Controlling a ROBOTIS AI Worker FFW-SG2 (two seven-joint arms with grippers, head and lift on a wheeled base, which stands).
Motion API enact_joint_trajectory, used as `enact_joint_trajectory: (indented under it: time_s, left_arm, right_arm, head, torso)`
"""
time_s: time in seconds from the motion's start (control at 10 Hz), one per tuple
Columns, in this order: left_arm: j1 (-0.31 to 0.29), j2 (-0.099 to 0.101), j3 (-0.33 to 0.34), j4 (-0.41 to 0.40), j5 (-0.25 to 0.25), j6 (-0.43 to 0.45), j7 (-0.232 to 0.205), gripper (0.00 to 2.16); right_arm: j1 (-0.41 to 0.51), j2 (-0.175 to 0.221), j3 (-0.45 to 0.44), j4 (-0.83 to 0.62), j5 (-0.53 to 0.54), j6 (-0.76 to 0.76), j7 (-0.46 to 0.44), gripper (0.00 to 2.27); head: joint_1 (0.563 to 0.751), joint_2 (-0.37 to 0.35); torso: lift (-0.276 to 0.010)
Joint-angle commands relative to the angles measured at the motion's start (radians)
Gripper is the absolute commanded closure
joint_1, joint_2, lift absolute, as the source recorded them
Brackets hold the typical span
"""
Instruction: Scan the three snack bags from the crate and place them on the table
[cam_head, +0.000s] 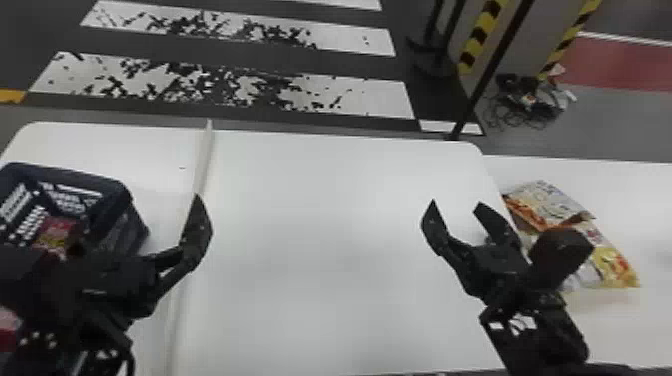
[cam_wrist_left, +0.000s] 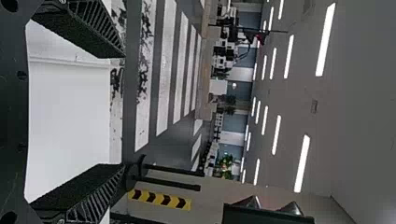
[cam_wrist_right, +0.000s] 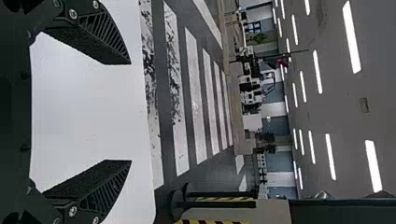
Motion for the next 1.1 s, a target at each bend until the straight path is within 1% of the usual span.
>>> enact_joint_trajectory:
  time_s: [0.0,0.1,0.2,0.3,0.4,0.5,0.6,0.7,0.8,0.9,1.0]
  left_arm:
    - [0.002,0.003,0.062,-0.046,0.026,0.082,-0.012,0.03]
    - [-0.007,0.004,0.121,-0.058,0.059,0.124,-0.037,0.03]
    - [-0.024,0.015,0.19,-0.058,0.101,0.177,-0.061,0.04]
    - [-0.055,0.018,0.266,-0.058,0.157,0.256,-0.092,0.05]
    - [-0.082,0.018,0.316,-0.058,0.166,0.324,-0.11,0.06]
    - [-0.104,0.018,0.366,-0.058,0.174,0.373,-0.12,0.07]
    - [-0.133,0.018,0.401,-0.058,0.178,0.447,-0.136,0.07]
    - [-0.159,0.019,0.428,-0.058,0.175,0.502,-0.139,0.07]
    - [-0.188,0.026,0.447,-0.057,0.154,0.582,-0.139,0.07]
    - [-0.203,0.036,0.452,-0.051,0.131,0.6,-0.144,0.07]
    - [-0.223,0.049,0.467,-0.041,0.12,0.661,-0.147,0.07]
  right_arm:
    - [0.001,-0.001,0.004,0.001,0.012,-0.03,0.0,0.15]
    - [0.007,-0.003,0.014,0.0,0.015,-0.045,0.002,0.15]
    - [0.018,-0.004,0.032,0.001,0.026,-0.076,0.002,0.15]
    - [0.021,-0.006,0.05,0.009,0.035,-0.094,0.002,0.15]
    - [0.021,-0.009,0.063,0.027,0.038,-0.113,0.002,0.15]
    - [0.02,-0.012,0.07,0.044,0.038,-0.119,0.002,0.15]
    - [0.018,-0.017,0.076,0.06,0.038,-0.134,0.002,0.15]
    - [0.02,-0.018,0.08,0.069,0.038,-0.147,0.003,0.15]
    - [0.018,-0.021,0.083,0.078,0.038,-0.15,0.009,0.15]
    - [0.02,-0.029,0.089,0.09,0.035,-0.177,0.009,0.15]
    - [0.021,-0.029,0.09,0.104,0.035,-0.193,0.011,0.15]
  head:
    - [0.695,-0.141]
    - [0.695,-0.121]
    - [0.695,-0.093]
    - [0.695,-0.045]
    - [0.695,-0.02]
    - [0.695,0.033]
    - [0.695,0.073]
    - [0.695,0.101]
    - [0.695,0.127]
    - [0.695,0.147]
    - [0.695,0.154]
  torso:
    - [-0.062]
    - [-0.062]
    - [-0.062]
    - [-0.062]
    - [-0.062]
    - [-0.062]
    - [-0.062]
    - [-0.062]
    - [-0.062]
    - [-0.062]
    - [-0.062]
